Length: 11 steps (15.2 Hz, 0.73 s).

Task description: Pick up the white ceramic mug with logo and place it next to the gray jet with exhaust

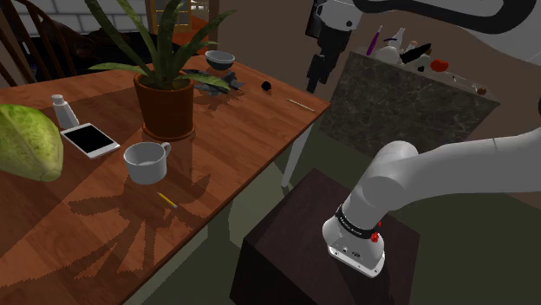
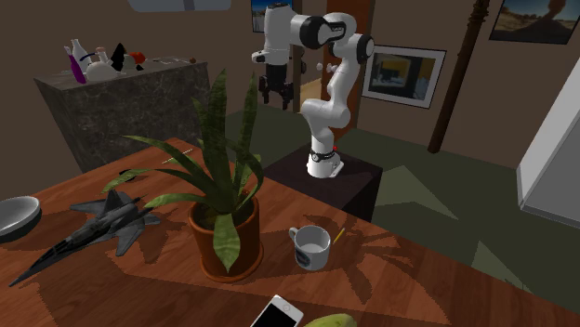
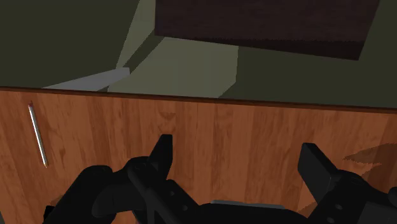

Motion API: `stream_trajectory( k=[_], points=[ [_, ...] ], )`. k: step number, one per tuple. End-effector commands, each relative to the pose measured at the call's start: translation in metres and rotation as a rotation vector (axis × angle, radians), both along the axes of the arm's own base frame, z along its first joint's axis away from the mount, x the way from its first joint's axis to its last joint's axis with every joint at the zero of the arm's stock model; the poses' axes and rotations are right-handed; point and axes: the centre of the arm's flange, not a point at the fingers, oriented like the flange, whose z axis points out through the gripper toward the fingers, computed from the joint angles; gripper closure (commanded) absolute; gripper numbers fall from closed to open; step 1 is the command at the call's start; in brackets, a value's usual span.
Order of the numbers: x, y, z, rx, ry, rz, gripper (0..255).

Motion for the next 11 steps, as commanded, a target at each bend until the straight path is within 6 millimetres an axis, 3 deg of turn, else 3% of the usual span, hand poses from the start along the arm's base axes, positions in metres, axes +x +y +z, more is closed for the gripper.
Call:
stream_trajectory(
  k=[1, 11],
  points=[
    [0.0, 0.0, 0.0, 0.0, 0.0, 0.0, 0],
    [0.06, 0.104, -0.052, 0.003, -0.008, -0.001, 0]
  ],
)
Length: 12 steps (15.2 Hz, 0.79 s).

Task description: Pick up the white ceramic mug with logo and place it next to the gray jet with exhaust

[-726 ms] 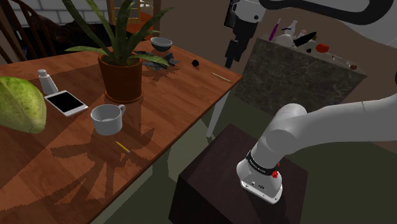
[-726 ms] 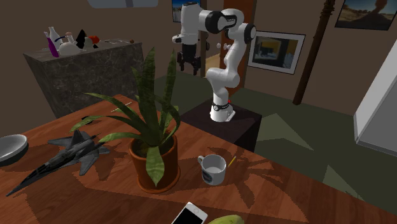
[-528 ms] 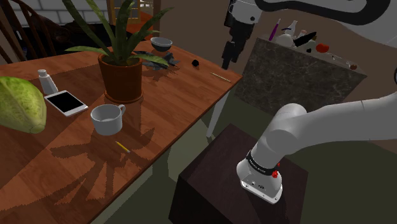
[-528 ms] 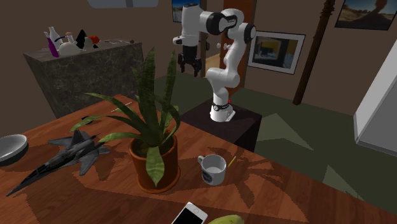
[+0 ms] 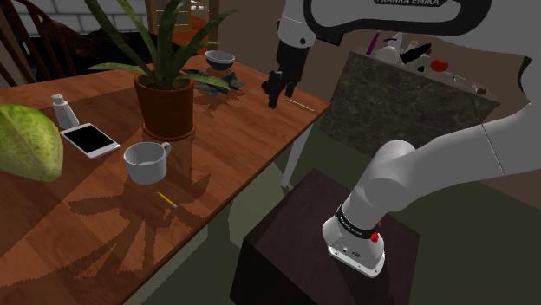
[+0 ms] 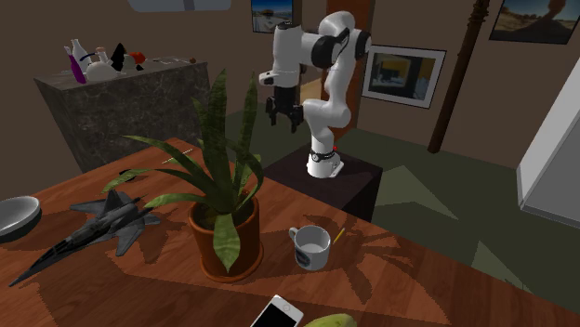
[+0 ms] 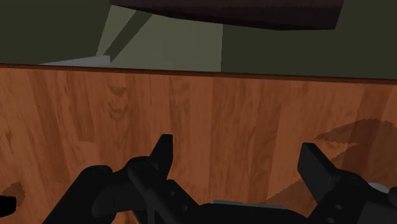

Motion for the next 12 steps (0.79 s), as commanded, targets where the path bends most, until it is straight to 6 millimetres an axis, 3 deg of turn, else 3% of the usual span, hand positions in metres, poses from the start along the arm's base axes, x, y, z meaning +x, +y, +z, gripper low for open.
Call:
stream_trajectory(
  k=[1, 12],
  points=[
    [0.011, 0.023, -0.008, 0.001, -0.003, -0.001, 0],
    [0.078, 0.138, -0.064, 0.004, -0.011, -0.001, 0]
  ],
)
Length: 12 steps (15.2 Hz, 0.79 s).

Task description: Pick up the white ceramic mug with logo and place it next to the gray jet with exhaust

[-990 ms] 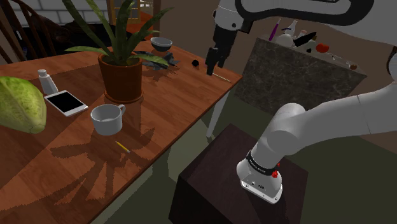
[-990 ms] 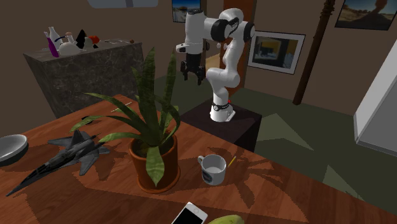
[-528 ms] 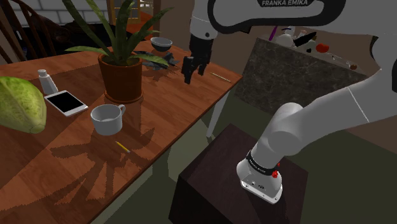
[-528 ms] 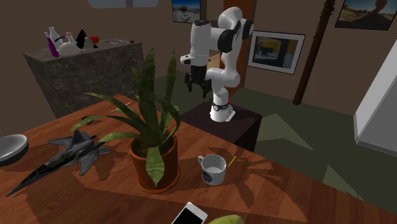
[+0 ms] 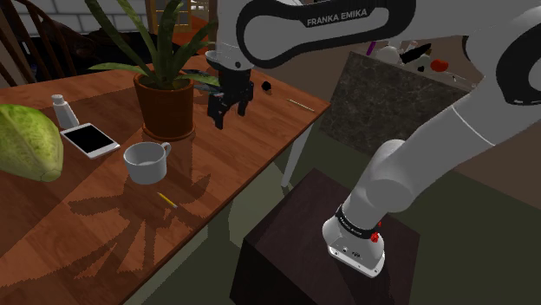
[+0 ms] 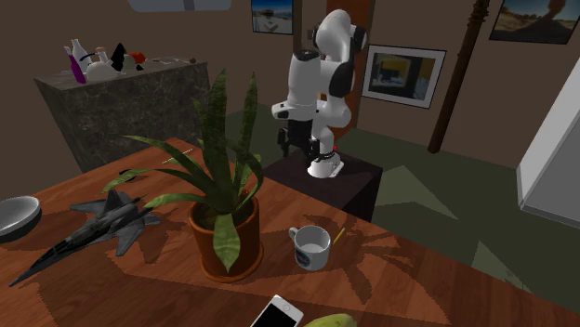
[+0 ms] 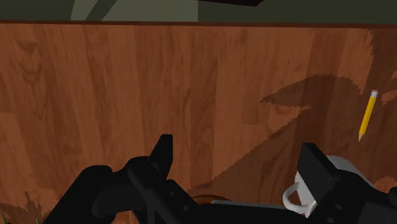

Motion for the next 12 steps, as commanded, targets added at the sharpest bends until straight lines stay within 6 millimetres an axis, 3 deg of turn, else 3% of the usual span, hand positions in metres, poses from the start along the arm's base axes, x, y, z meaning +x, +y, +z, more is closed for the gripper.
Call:
stream_trajectory(
  k=[1, 12],
  points=[
    [0.014, 0.024, -0.009, 0.002, -0.002, -0.001, 0],
    [0.081, 0.139, -0.064, 0.005, -0.01, -0.002, 0]
  ],
)
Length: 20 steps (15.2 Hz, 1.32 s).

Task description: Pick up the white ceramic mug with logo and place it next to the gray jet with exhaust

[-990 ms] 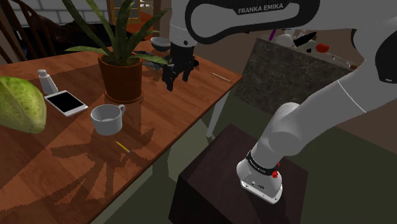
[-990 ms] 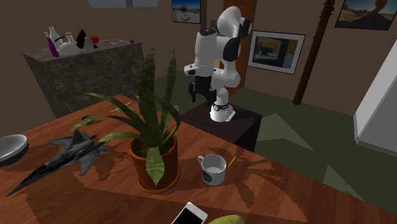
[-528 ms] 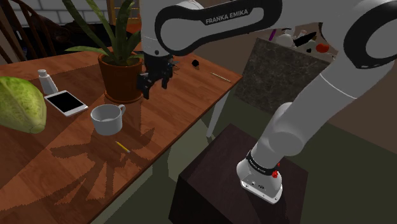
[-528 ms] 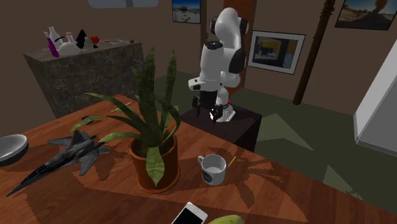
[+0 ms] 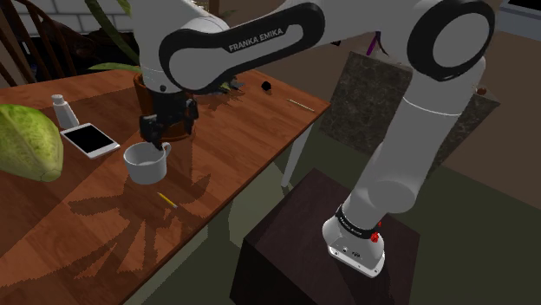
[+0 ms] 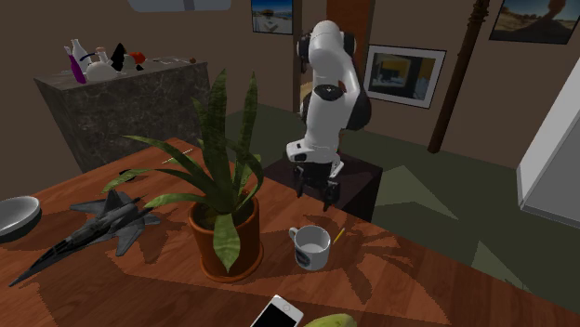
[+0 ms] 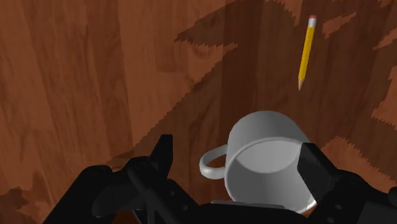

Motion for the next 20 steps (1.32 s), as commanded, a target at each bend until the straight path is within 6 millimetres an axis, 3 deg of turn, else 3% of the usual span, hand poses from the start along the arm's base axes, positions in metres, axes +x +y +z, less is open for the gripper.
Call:
stream_trajectory(
  k=[1, 9, 16, 20],
  points=[
    [0.011, 0.022, -0.011, 0.001, -0.002, -0.001, 0],
    [0.058, 0.102, -0.049, 0.003, -0.008, -0.002, 0],
    [0.06, 0.1, -0.086, 0.003, -0.008, -0.002, 0],
    [0.06, 0.1, -0.089, 0.003, -0.008, -0.002, 0]
  ],
)
